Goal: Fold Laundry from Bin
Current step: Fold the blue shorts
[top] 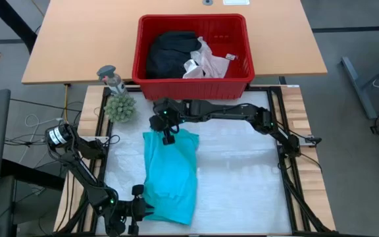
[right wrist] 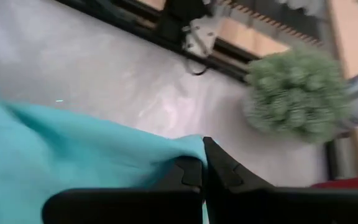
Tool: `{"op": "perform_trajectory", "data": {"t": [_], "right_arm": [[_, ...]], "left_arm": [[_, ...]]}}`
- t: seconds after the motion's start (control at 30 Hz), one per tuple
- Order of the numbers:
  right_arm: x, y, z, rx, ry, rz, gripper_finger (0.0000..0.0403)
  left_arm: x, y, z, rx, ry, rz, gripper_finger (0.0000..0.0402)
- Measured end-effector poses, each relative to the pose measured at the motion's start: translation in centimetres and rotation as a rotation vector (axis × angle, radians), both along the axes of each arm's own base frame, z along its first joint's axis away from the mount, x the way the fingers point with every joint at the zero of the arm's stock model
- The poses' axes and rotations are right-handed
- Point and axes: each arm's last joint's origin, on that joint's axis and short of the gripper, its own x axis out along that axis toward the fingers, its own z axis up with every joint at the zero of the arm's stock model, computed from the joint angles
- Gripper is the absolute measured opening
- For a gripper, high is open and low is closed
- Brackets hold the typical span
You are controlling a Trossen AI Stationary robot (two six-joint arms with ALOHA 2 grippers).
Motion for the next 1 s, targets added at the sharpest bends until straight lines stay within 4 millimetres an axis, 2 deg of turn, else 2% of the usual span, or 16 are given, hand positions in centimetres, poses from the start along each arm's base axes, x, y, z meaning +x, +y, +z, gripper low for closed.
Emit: {"op": "perform_trajectory", "data": {"t": [0.23, 0.37, 0.63, 0.8, 0.9, 1.0], "right_arm": [[-0.3, 0.8, -0.3, 0.128, 0.044, 0.128, 0.0084], [-0.6, 1.7, -0.7, 0.143, 0.093, 0.151, 0.0135], [-0.7, 3.1, -0.2, 0.125, 0.087, 0.183, 0.0284], [-0.5, 2.2, 0.3, 0.111, 0.044, 0.174, 0.0339], [-0.5, 1.0, 0.6, 0.121, 0.030, 0.132, 0.0349], [-1.1, -0.8, 2.4, 0.125, 0.021, 0.078, 0.0348]], "left_arm": [[0.1, 0.1, 0.0, 0.012, -0.003, -0.001, 0.0070], [-0.2, 0.2, 0.3, 0.058, -0.026, -0.001, 0.0070], [-2.5, 1.6, 4.7, 0.042, -0.072, 0.052, 0.0070], [-3.6, 2.1, 5.8, 0.027, -0.084, 0.066, 0.0070], [-4.1, 2.6, 5.2, 0.042, -0.033, 0.114, 0.0070], [-4.7, 3.5, 4.1, 0.039, 0.022, 0.182, 0.0070]]}}
